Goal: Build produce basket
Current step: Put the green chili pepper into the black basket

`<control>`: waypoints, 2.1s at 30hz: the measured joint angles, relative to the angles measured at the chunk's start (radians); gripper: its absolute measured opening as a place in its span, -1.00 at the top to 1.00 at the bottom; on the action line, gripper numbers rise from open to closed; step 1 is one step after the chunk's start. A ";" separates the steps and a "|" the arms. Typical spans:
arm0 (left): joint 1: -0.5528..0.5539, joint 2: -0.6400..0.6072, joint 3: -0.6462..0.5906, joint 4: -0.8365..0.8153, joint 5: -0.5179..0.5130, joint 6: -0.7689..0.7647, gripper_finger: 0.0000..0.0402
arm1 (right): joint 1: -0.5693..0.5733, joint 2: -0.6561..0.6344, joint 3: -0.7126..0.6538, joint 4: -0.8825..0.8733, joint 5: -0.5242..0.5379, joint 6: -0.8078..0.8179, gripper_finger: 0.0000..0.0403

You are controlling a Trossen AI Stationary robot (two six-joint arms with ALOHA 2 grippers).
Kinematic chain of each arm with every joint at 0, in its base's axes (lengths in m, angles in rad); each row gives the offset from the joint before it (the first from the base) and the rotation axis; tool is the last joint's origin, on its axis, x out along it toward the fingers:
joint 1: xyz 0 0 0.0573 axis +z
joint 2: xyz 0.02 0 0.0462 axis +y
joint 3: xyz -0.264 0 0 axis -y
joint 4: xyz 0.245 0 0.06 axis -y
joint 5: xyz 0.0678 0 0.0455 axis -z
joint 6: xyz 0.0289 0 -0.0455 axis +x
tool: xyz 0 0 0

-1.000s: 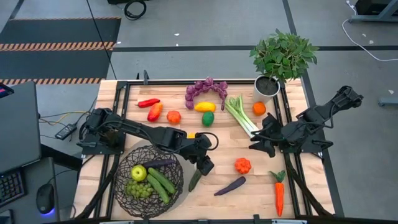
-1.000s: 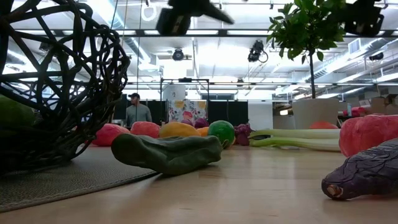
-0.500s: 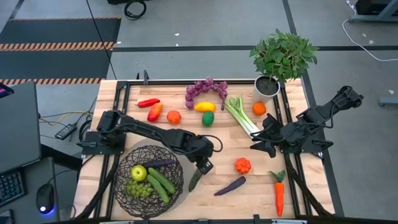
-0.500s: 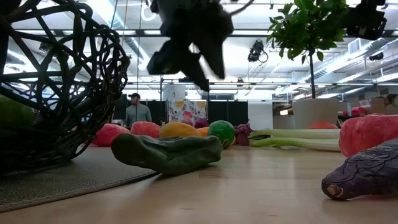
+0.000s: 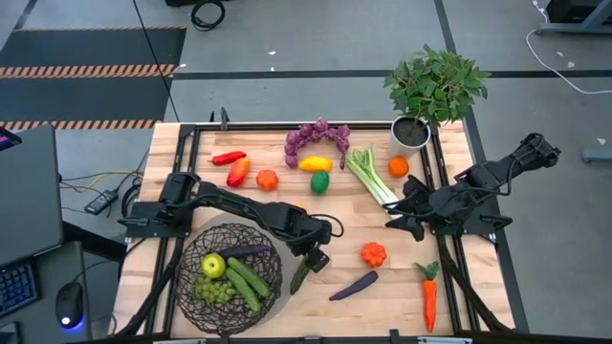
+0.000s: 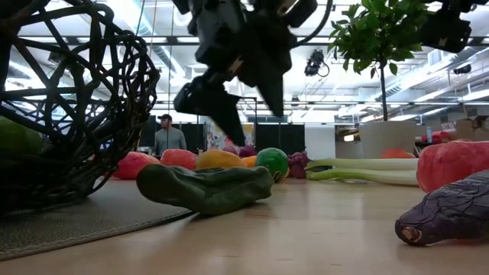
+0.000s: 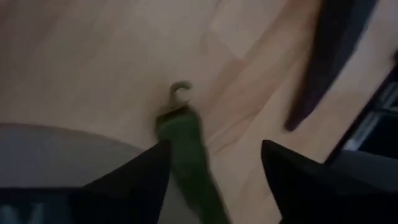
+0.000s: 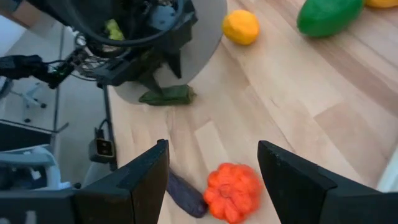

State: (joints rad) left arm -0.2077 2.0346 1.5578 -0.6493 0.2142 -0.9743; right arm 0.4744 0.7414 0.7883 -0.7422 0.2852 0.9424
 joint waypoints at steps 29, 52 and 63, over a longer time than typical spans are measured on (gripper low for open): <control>-0.026 0.108 0.001 -0.045 0.029 -0.010 -0.43 | 0.000 -0.011 0.000 -0.038 0.001 0.004 -0.24; 0.111 0.064 0.081 0.001 0.209 -0.056 0.53 | 0.000 -0.011 0.000 -0.042 0.008 0.008 -0.24; 0.130 0.048 0.570 -0.505 0.121 0.220 0.53 | 0.000 -0.025 0.000 -0.051 0.003 0.008 -0.24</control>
State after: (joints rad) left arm -0.0778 2.0830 2.1279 -1.1540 0.3354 -0.7543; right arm 0.4744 0.7167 0.7883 -0.7937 0.2882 0.9508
